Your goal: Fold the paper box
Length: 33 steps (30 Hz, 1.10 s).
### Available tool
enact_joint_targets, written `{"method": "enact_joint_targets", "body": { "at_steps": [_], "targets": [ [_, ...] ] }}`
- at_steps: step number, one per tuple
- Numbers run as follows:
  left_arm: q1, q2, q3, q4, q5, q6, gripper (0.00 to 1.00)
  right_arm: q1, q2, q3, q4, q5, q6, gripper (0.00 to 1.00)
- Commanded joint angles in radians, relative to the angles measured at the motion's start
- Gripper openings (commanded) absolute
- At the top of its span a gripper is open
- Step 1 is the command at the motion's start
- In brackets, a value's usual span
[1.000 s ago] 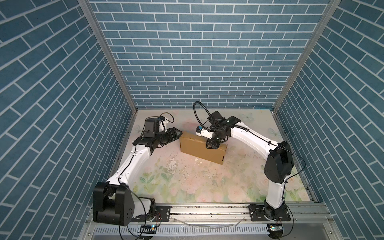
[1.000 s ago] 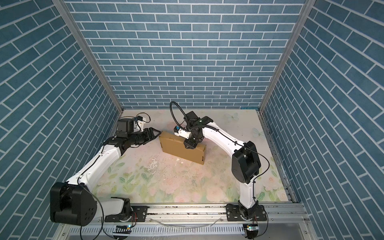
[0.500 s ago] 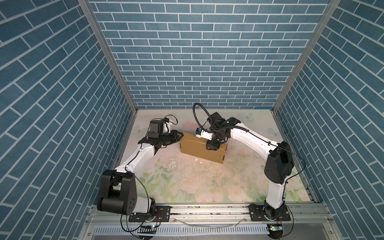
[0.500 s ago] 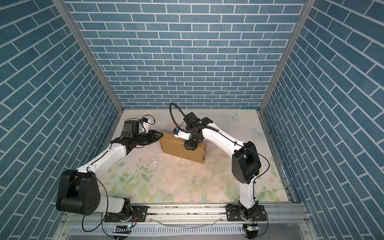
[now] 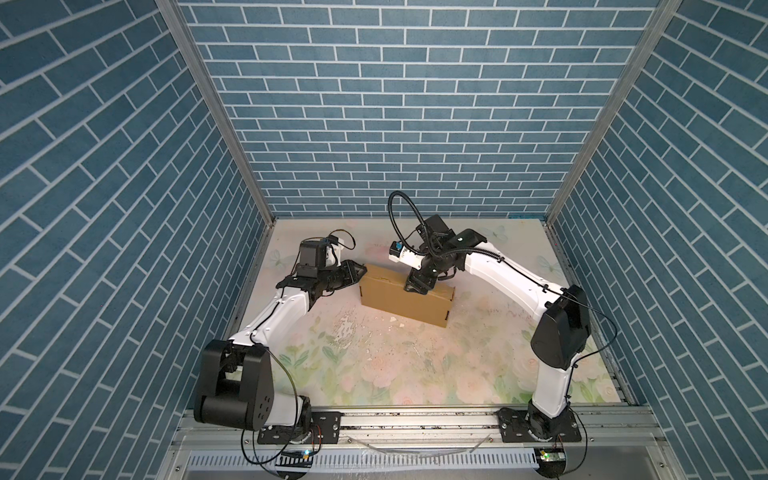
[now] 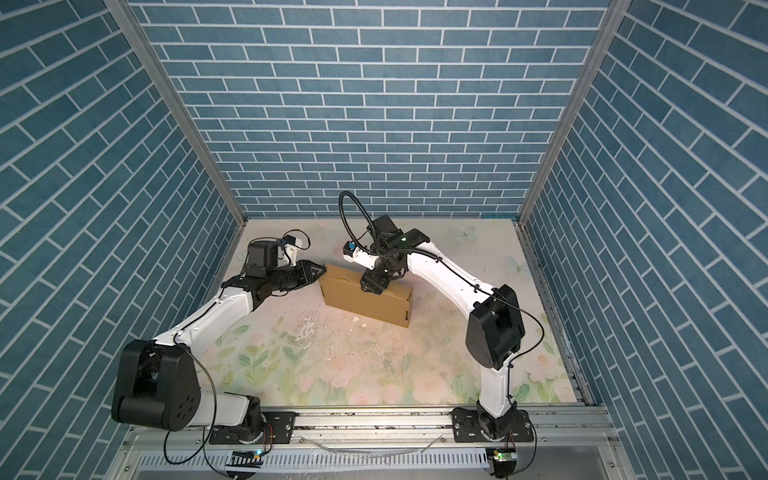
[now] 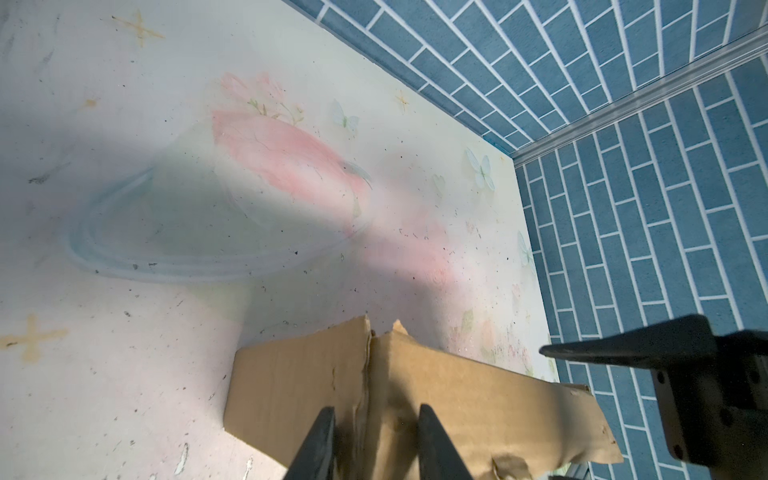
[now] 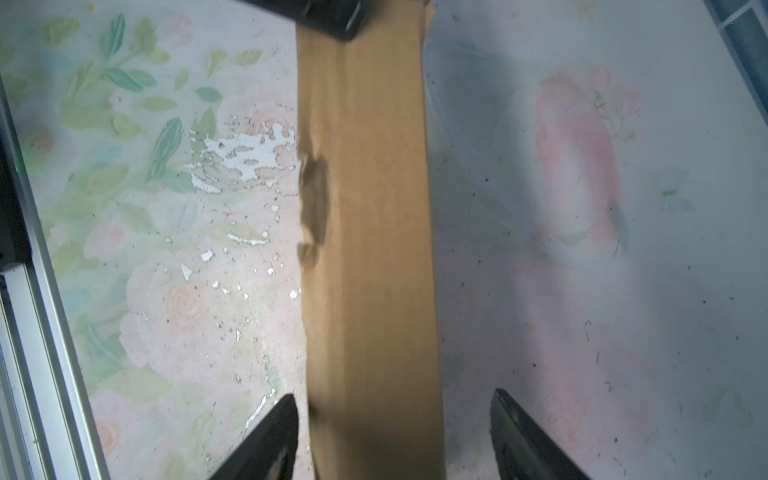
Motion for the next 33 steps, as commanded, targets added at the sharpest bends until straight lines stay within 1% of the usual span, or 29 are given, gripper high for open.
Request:
{"method": "enact_joint_targets", "body": {
  "at_steps": [1,8,11,15,16,18,19,21,22,23,25,26,28,31,33],
  "targets": [
    [-0.004,0.017,-0.04,-0.091,-0.028,0.012,0.33,0.012,0.056,0.057,0.004,-0.059,0.043,0.74],
    [-0.006,0.025,-0.036,-0.083,-0.021,0.005,0.33,0.035,0.138,0.148,0.031,-0.06,0.075,0.74],
    [-0.007,0.029,-0.033,-0.084,-0.02,0.005,0.33,0.04,0.183,0.199,0.037,-0.083,0.096,0.73],
    [-0.008,0.028,-0.036,-0.084,-0.024,0.007,0.33,0.046,0.228,0.239,0.021,-0.106,0.11,0.65],
    [-0.008,0.029,-0.037,-0.083,-0.024,0.006,0.33,0.046,0.231,0.241,0.02,-0.11,0.111,0.62],
    [-0.008,0.031,-0.039,-0.081,-0.022,0.005,0.32,0.046,0.237,0.248,0.012,-0.12,0.112,0.5],
    [-0.008,0.031,-0.039,-0.081,-0.023,0.005,0.33,0.046,0.239,0.252,0.008,-0.121,0.113,0.47],
    [-0.008,0.029,-0.041,-0.082,-0.024,0.005,0.32,0.046,0.236,0.255,0.003,-0.114,0.114,0.47],
    [-0.008,0.029,-0.041,-0.082,-0.024,0.005,0.32,0.046,0.233,0.255,0.001,-0.113,0.115,0.47],
    [-0.007,0.028,-0.04,-0.084,-0.024,0.005,0.32,0.047,0.229,0.258,0.0,-0.11,0.115,0.5],
    [-0.008,0.025,-0.044,-0.086,-0.024,0.005,0.32,0.047,0.215,0.263,-0.005,-0.101,0.122,0.62],
    [-0.008,0.022,-0.047,-0.087,-0.024,0.005,0.32,0.044,0.196,0.26,-0.005,-0.096,0.133,0.66],
    [-0.008,0.013,-0.054,-0.092,-0.028,0.006,0.32,0.028,0.135,0.226,0.021,-0.107,0.173,0.71],
    [-0.008,0.0,-0.066,-0.102,-0.03,0.011,0.33,-0.022,-0.03,0.059,0.138,-0.109,0.291,0.74],
    [-0.008,-0.01,-0.075,-0.102,-0.032,0.011,0.33,-0.067,-0.163,-0.096,0.228,-0.059,0.426,0.74]
  ]
}}
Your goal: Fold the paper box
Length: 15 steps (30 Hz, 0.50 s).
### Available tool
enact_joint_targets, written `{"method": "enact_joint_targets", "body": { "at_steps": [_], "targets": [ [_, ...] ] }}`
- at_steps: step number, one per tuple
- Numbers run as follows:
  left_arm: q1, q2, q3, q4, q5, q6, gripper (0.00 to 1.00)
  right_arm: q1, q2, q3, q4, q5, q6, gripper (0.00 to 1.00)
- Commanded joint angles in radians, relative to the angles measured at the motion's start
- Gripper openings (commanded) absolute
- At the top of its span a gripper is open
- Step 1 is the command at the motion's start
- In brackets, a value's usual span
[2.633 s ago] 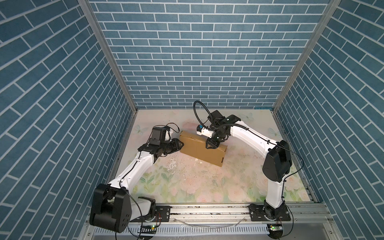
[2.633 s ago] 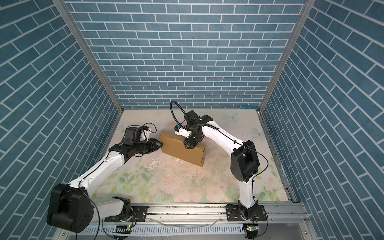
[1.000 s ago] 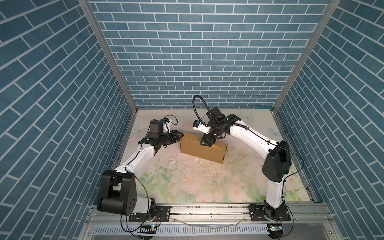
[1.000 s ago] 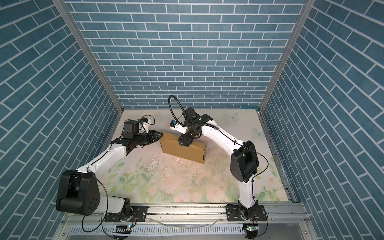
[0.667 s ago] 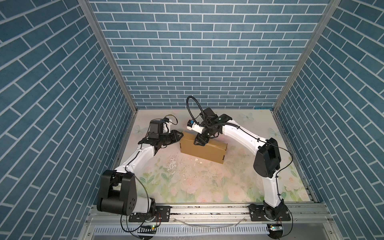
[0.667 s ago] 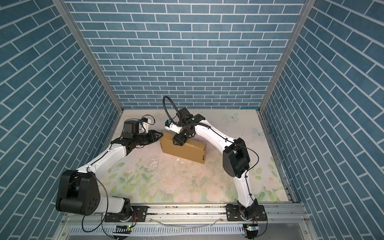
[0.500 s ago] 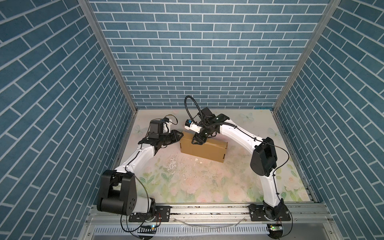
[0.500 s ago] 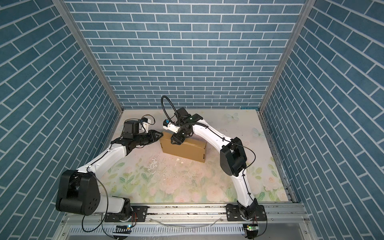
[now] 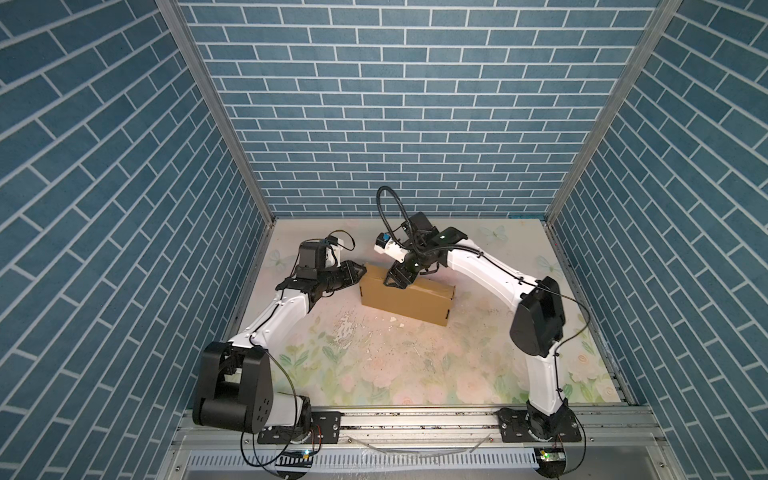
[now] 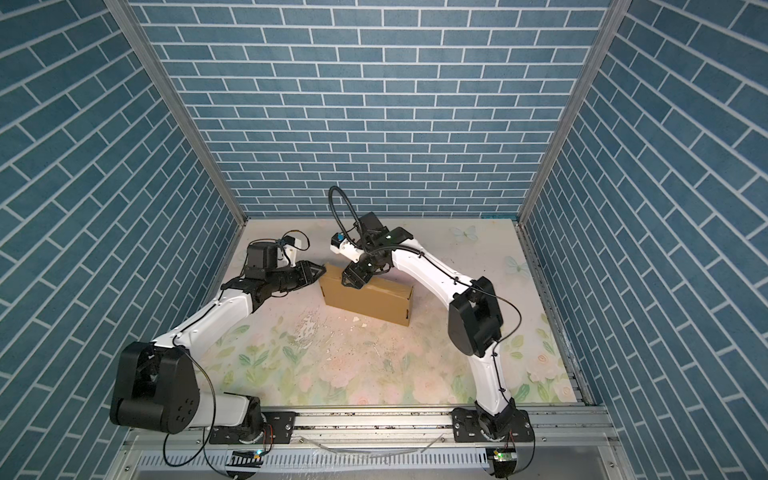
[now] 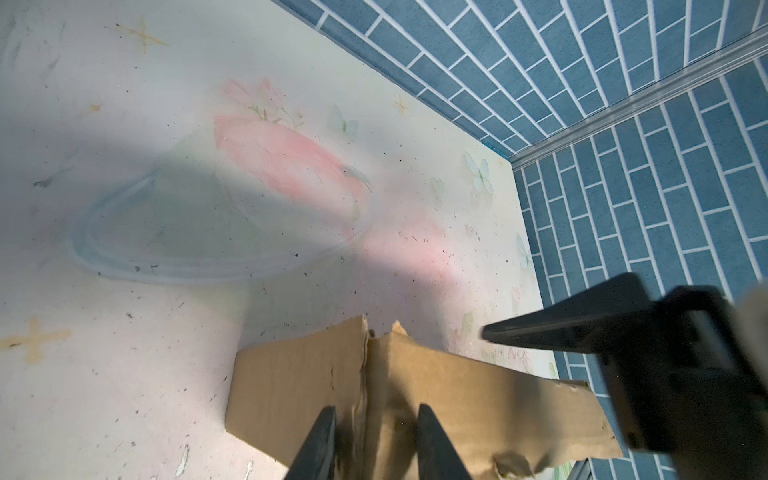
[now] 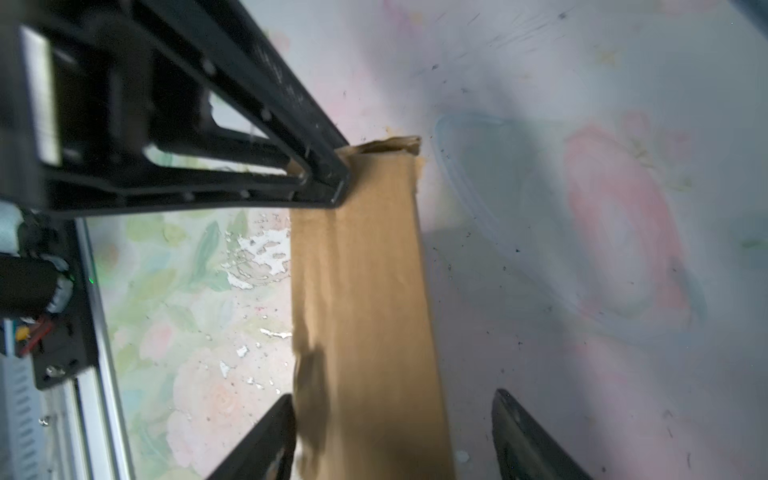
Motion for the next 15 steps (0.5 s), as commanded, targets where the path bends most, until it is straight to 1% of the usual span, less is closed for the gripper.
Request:
{"method": "enact_joint_targets", "body": {
  "at_steps": [1,3,4,6,7,9,11,13,15],
  "targets": [
    [-0.007,0.007,-0.053,-0.123,-0.029,0.014,0.33,-0.087,-0.254,-0.19,0.136,0.049,0.269,0.73],
    [-0.007,-0.003,-0.062,-0.119,-0.032,0.01,0.33,-0.137,-0.353,-0.31,0.146,0.116,0.449,0.7],
    [-0.007,-0.007,-0.068,-0.115,-0.033,0.007,0.34,-0.155,-0.393,-0.354,0.136,0.14,0.518,0.69],
    [-0.007,-0.014,-0.079,-0.108,-0.03,-0.003,0.34,-0.177,-0.479,-0.45,0.106,0.2,0.633,0.66],
    [-0.007,-0.019,-0.084,-0.104,-0.03,-0.006,0.33,-0.182,-0.517,-0.491,0.101,0.212,0.676,0.66],
    [-0.007,-0.03,-0.093,-0.103,-0.033,-0.011,0.33,-0.19,-0.591,-0.571,0.098,0.21,0.772,0.67],
    [-0.006,-0.032,-0.095,-0.102,-0.034,-0.013,0.33,-0.198,-0.636,-0.627,0.106,0.184,0.841,0.68],
    [-0.007,-0.032,-0.093,-0.099,-0.032,-0.014,0.34,-0.21,-0.662,-0.676,0.134,0.149,0.885,0.69],
    [-0.007,-0.027,-0.09,-0.1,-0.032,-0.014,0.33,-0.236,-0.669,-0.728,0.189,0.086,0.917,0.69]
  ]
}}
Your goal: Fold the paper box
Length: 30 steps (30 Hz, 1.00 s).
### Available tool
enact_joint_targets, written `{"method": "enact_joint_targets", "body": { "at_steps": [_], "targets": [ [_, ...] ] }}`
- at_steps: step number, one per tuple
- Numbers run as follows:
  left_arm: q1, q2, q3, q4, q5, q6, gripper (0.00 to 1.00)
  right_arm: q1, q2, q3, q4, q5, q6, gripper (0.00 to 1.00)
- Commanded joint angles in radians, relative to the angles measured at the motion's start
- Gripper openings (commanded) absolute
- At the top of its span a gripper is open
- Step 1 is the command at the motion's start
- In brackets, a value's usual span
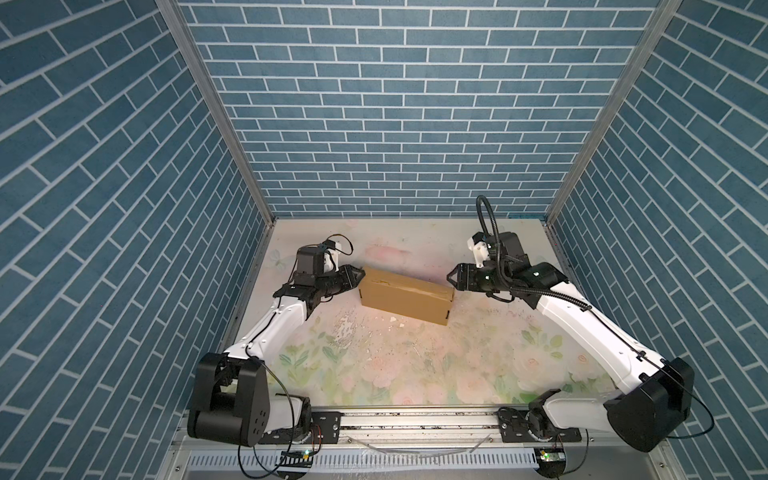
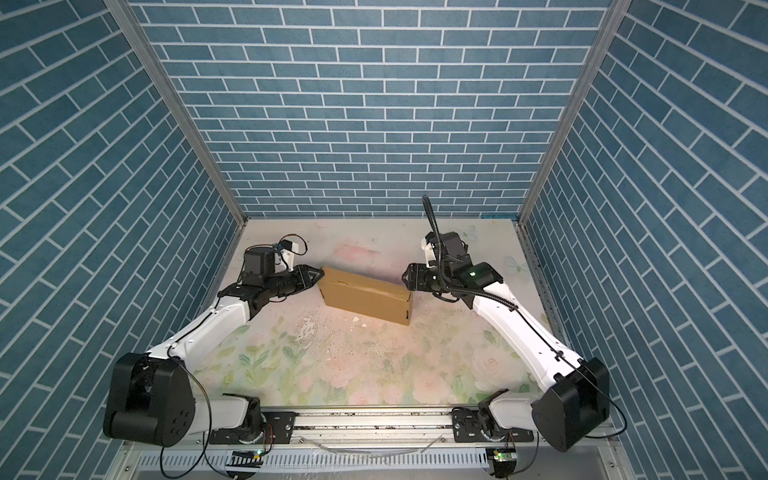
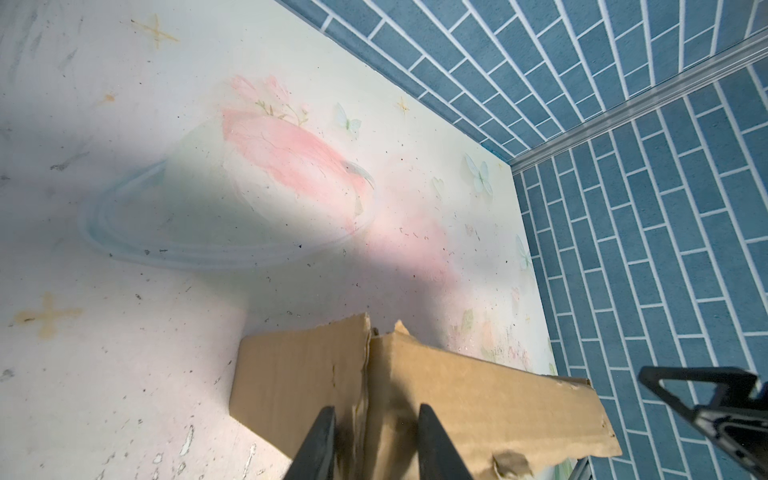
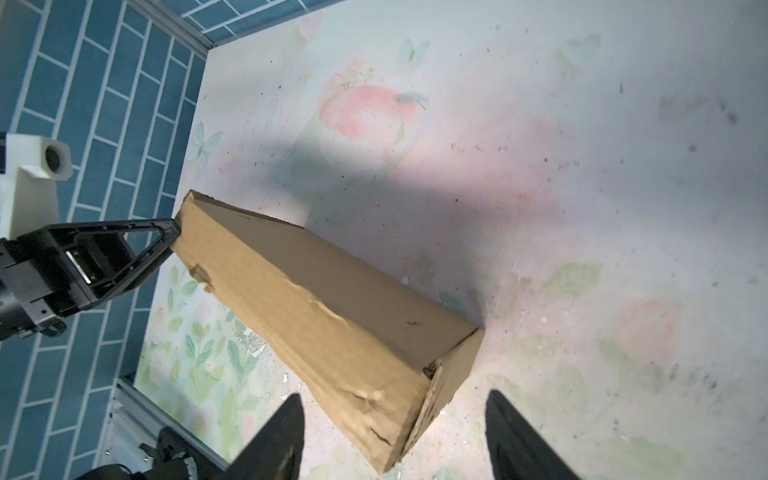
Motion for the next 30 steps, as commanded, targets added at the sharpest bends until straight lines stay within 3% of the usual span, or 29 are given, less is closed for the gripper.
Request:
{"method": "enact_joint_targets", "body": {
  "at_steps": [1,5,16,20,22,24,30],
  "targets": [
    [-0.007,0.025,-0.036,-0.117,-0.021,0.003,0.33,-0.034,-0.016,-0.087,0.088,-0.086,0.169,0.68],
    [-0.007,0.031,-0.029,-0.121,-0.021,0.005,0.33,-0.058,-0.002,-0.152,0.196,-0.191,0.215,0.62],
    [-0.008,0.041,-0.02,-0.121,-0.022,0.007,0.33,-0.077,-0.022,-0.251,0.286,-0.276,0.249,0.41],
    [-0.01,0.058,-0.024,-0.111,-0.023,0.007,0.33,-0.09,0.004,-0.29,0.305,-0.252,0.21,0.22],
    [-0.01,0.068,-0.023,-0.11,-0.022,0.009,0.33,-0.094,0.025,-0.289,0.296,-0.243,0.185,0.17],
    [-0.01,0.07,-0.022,-0.116,-0.023,0.011,0.33,-0.096,0.029,-0.28,0.289,-0.247,0.176,0.2],
    [-0.01,0.062,-0.016,-0.125,-0.022,0.015,0.33,-0.098,-0.015,-0.241,0.271,-0.277,0.169,0.44]
  ]
}}
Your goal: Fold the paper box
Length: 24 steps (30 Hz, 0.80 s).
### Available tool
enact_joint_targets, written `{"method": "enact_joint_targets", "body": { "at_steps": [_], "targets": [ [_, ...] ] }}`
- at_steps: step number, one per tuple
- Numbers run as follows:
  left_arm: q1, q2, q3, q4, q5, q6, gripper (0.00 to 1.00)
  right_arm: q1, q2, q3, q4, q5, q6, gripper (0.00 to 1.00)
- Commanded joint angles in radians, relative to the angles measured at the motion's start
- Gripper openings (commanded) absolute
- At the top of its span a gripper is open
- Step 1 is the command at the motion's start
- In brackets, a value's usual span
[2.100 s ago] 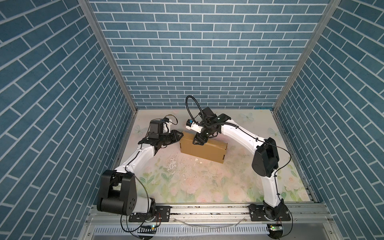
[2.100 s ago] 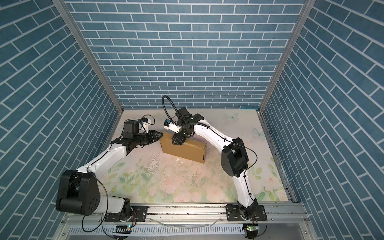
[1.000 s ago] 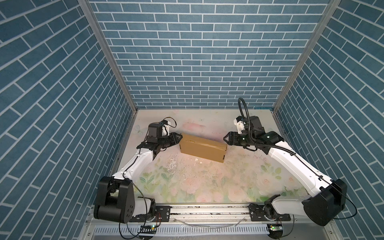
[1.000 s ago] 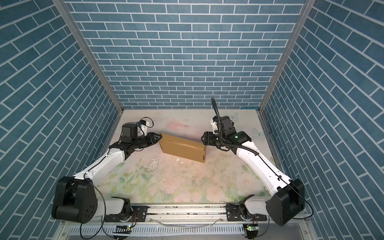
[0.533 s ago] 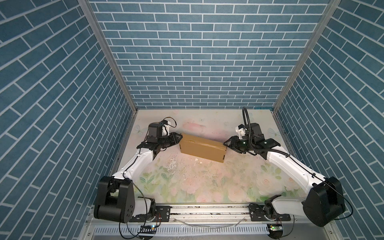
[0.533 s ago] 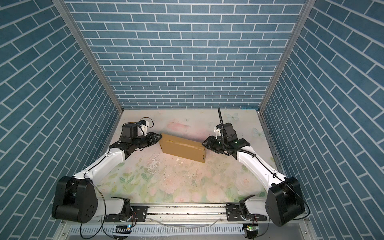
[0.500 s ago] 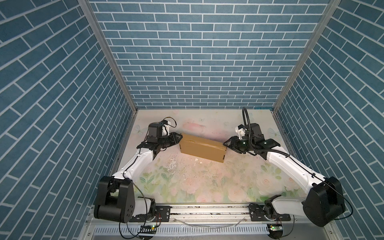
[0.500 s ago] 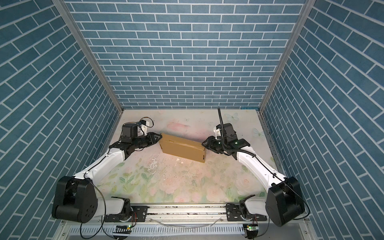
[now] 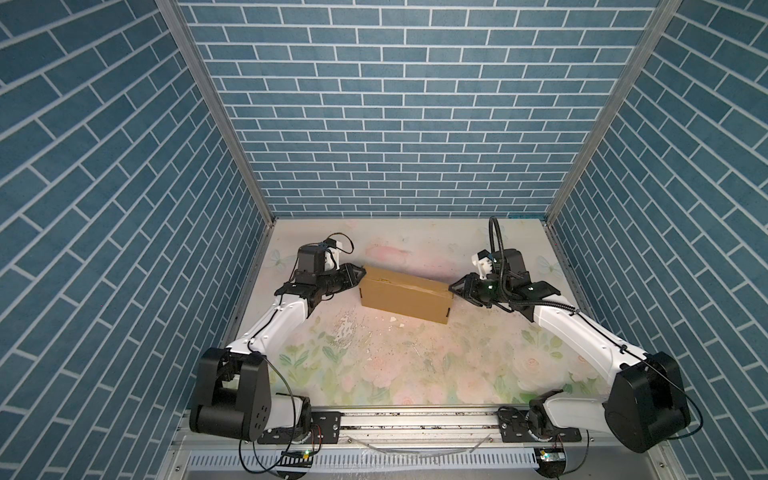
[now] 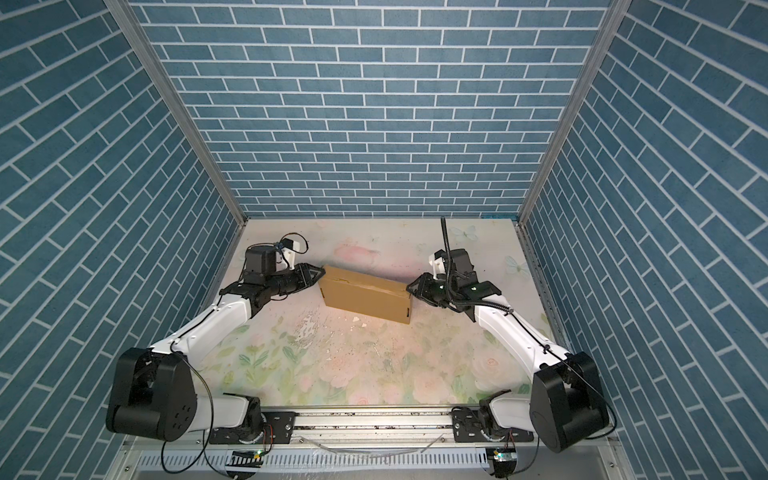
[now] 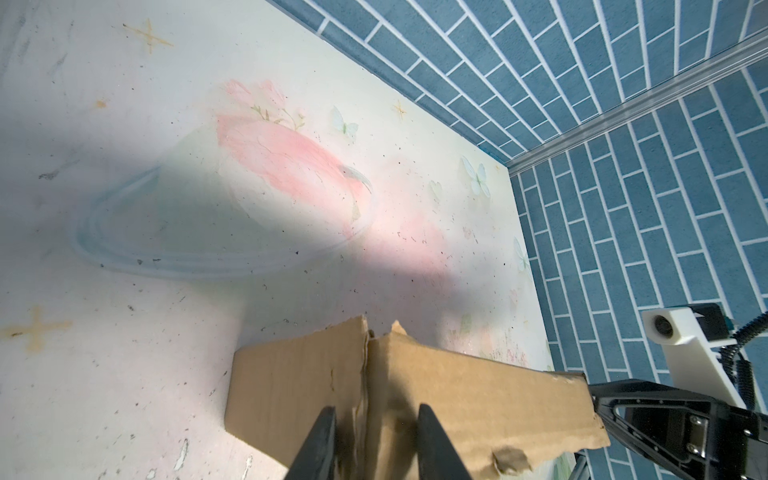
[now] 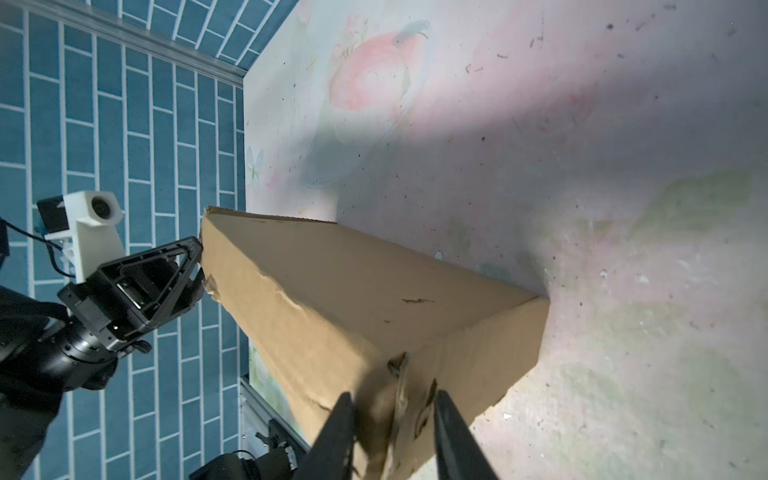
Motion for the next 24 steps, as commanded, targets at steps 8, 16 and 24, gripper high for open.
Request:
{"method": "enact_joint_targets", "body": {
  "at_steps": [8,16,24],
  "targets": [
    [-0.034,-0.058,-0.137,-0.113,-0.023,-0.026,0.33,-0.004,-0.002,-0.004,0.009,-0.099,-0.019,0.48],
    [-0.071,-0.237,-0.255,-0.164,-0.056,-0.067,0.35,-0.004,-0.125,-0.135,-0.011,-0.109,0.03,0.49],
    [-0.078,-0.41,-0.287,-0.311,-0.092,-0.068,0.5,-0.004,-0.22,-0.172,-0.083,-0.076,0.029,0.64]
  ]
}}
